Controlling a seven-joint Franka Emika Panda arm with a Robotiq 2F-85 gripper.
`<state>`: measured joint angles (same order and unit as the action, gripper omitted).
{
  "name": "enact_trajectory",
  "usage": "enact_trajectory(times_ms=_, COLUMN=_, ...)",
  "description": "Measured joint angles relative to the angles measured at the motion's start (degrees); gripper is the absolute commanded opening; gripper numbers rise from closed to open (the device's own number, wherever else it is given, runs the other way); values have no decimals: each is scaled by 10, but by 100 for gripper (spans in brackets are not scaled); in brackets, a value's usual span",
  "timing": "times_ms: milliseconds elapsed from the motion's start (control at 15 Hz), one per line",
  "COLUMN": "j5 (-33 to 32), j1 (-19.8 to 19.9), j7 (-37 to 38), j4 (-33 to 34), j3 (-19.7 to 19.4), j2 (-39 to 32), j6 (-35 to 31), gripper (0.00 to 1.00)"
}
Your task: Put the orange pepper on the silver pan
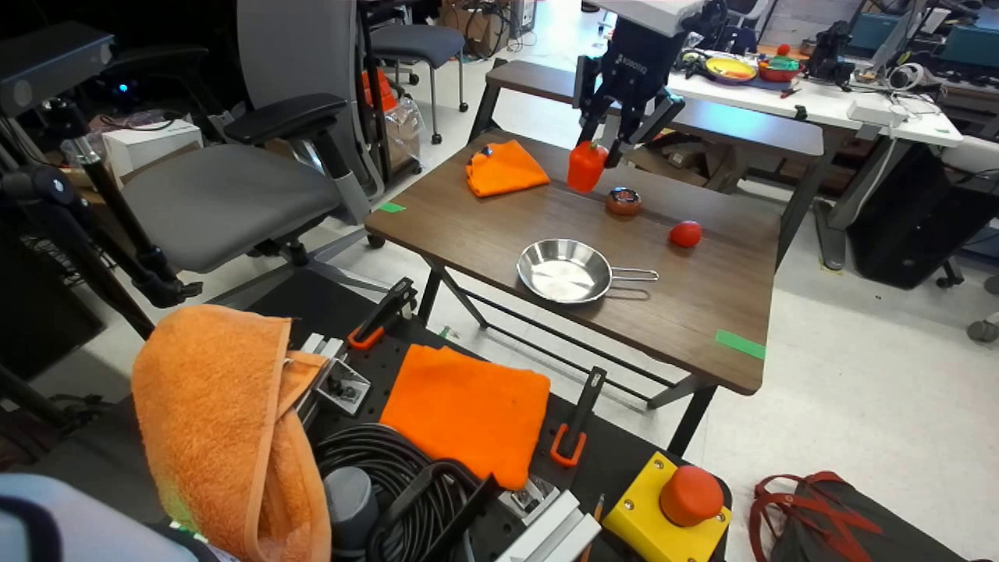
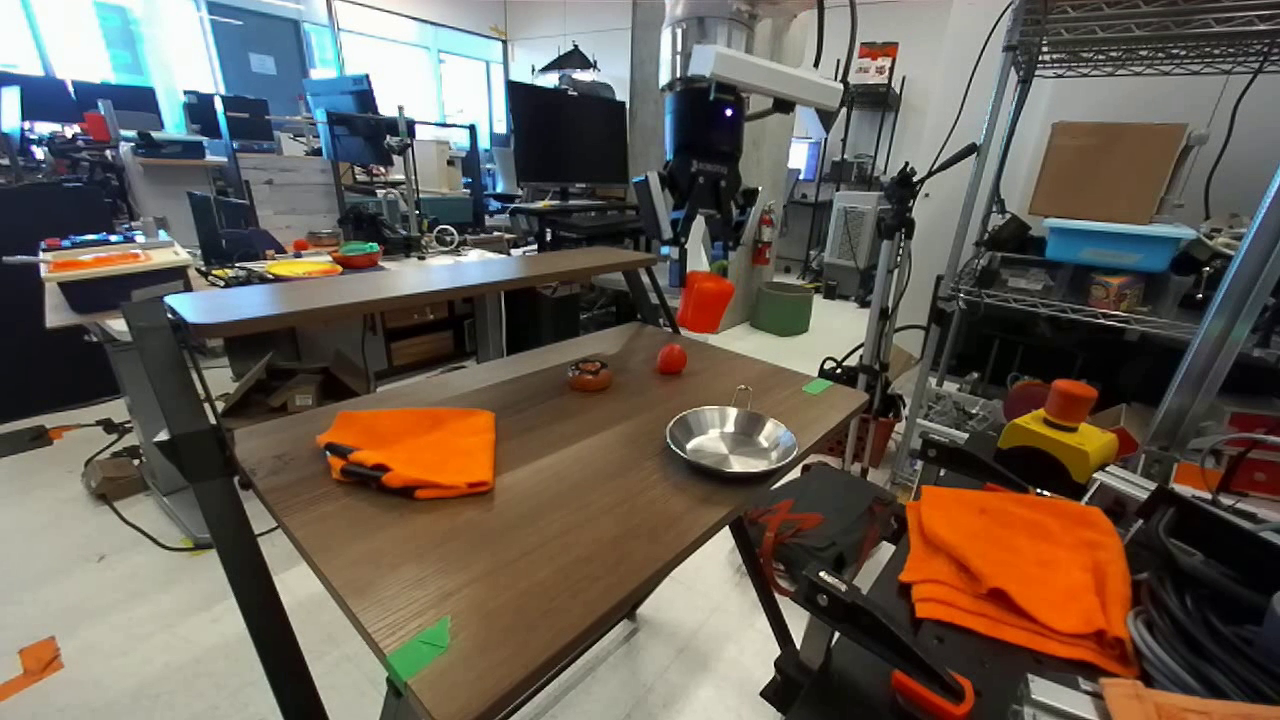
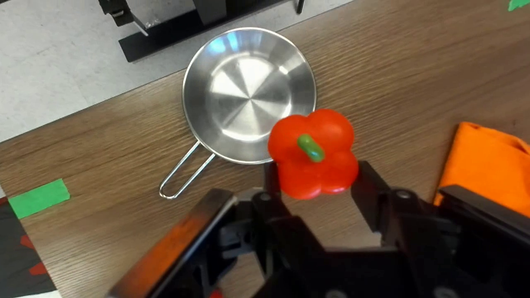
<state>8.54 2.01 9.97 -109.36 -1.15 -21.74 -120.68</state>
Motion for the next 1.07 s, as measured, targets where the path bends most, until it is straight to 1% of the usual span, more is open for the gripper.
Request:
enact_trajectory(times_ms=333, j5=-1, j1=4, j7=-15, j4=-7, j3=-3, j2=-32, j6=-2, gripper=22)
enact_trajectory(times_ms=667, j5=-1, j1=5, j7=-15, j4=-4, j3=-4, j2=-74, j6=-32, gripper=22)
enact_trajectory(times_ms=1067, j5=-3, j1=5, j7=-14, j4=32, j3=-7, j2=-129, j6=-30, gripper=22)
